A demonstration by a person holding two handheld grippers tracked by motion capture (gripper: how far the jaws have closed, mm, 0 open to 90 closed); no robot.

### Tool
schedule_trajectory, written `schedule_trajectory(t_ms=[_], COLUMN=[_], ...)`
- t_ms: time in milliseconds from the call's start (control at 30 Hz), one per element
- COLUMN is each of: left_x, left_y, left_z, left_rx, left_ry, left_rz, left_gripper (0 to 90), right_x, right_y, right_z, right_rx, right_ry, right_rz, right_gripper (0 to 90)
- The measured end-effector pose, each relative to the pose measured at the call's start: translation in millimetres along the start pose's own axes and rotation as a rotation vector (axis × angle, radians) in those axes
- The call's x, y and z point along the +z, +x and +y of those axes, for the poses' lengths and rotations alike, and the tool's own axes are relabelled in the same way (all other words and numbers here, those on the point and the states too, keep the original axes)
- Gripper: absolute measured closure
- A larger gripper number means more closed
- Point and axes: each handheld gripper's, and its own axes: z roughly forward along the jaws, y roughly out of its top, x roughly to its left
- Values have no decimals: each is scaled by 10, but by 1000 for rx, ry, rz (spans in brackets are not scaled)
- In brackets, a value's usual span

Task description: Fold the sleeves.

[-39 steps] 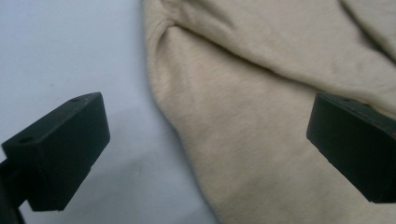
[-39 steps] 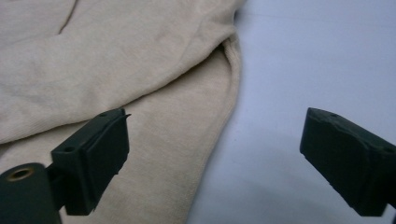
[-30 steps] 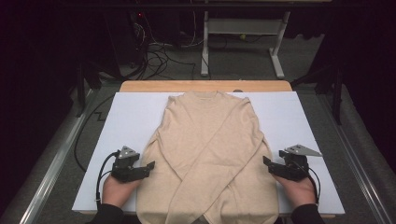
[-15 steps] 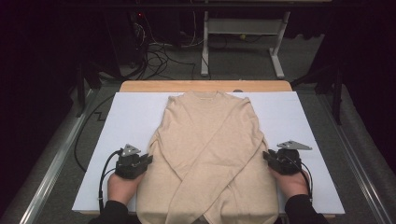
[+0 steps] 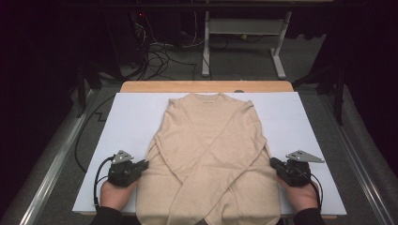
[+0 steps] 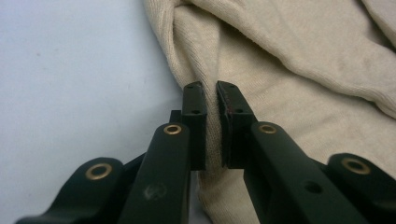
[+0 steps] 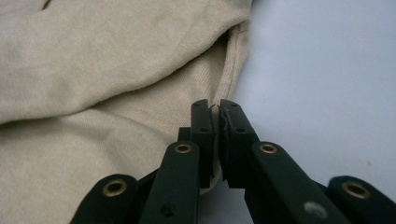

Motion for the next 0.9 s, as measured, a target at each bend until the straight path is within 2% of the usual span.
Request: schedule_trajectory(t_ms=[133,300,433,900], left_x=[-43,-101,-148,-279], left_y=[-47,-98,-145,-257], left_z=[-42,-109,-141,-247], left_rx=[30,41,66,101], left_ry=[0,9,11,5], left_rz=[-17,-45,-52,-68], left_gripper=[813,813,813,812], right_x=[-68,-155,-227,-417], right_y=[9,35,49,100], right_z=[-57,-123,-169,-297], right_rx=[-10,-27,-35,-45], right_ry=[0,4,5,-1], right_rz=[10,20,18,34], right_gripper=[862,864,868,870])
